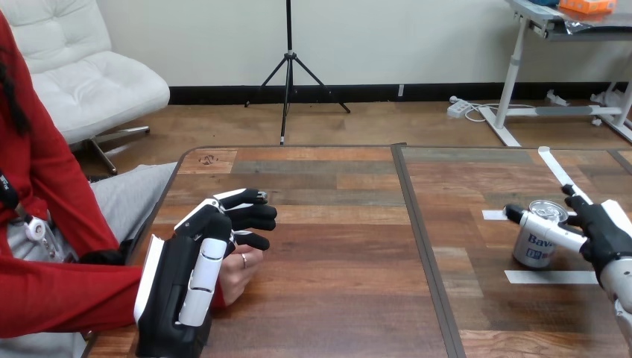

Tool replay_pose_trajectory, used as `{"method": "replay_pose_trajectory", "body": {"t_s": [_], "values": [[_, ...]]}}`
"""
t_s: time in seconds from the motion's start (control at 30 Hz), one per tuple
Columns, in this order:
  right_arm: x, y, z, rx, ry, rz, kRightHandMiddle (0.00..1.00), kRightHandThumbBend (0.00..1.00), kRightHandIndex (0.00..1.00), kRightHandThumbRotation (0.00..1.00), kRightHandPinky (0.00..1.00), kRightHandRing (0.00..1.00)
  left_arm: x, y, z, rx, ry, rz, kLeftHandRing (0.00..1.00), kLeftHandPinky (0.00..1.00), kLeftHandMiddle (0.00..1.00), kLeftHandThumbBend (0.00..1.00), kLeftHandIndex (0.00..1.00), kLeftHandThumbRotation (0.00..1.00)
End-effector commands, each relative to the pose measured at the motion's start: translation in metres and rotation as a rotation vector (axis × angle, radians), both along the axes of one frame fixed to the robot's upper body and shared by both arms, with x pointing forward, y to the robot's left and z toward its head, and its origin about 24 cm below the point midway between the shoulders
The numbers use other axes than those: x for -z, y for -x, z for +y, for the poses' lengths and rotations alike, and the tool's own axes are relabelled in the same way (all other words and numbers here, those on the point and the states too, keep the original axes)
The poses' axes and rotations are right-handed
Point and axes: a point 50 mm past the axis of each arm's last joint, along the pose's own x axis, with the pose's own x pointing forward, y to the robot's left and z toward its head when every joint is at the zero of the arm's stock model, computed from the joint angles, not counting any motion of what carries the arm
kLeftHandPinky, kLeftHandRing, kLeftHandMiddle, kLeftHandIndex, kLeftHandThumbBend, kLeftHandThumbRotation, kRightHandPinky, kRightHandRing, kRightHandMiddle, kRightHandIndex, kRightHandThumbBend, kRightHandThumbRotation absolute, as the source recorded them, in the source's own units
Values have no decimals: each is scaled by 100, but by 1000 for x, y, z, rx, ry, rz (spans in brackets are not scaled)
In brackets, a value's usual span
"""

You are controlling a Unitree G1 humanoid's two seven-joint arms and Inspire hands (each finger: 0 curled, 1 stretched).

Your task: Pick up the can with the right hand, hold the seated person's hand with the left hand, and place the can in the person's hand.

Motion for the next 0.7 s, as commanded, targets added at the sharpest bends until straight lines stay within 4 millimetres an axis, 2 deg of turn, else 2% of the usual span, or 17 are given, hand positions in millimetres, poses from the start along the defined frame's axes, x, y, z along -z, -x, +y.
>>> {"method": "replay_pose_trajectory", "body": {"t_s": [0.0, 0.37, 0.67], "values": [[-25, -24, 12, -37, 0, -72, 98, 100, 98, 56, 82, 93, -16, -11, -1, 3, -6, -86, 62, 53, 62, 60, 64, 94], [-20, -25, 15, -31, 12, -35, 95, 100, 96, 49, 77, 91, -16, -11, 1, -1, -20, -95, 61, 52, 62, 59, 64, 94], [-18, -25, 18, -18, 46, -36, 91, 100, 91, 31, 75, 87, -17, -12, 1, -1, -23, -103, 61, 52, 61, 56, 64, 95]]}}
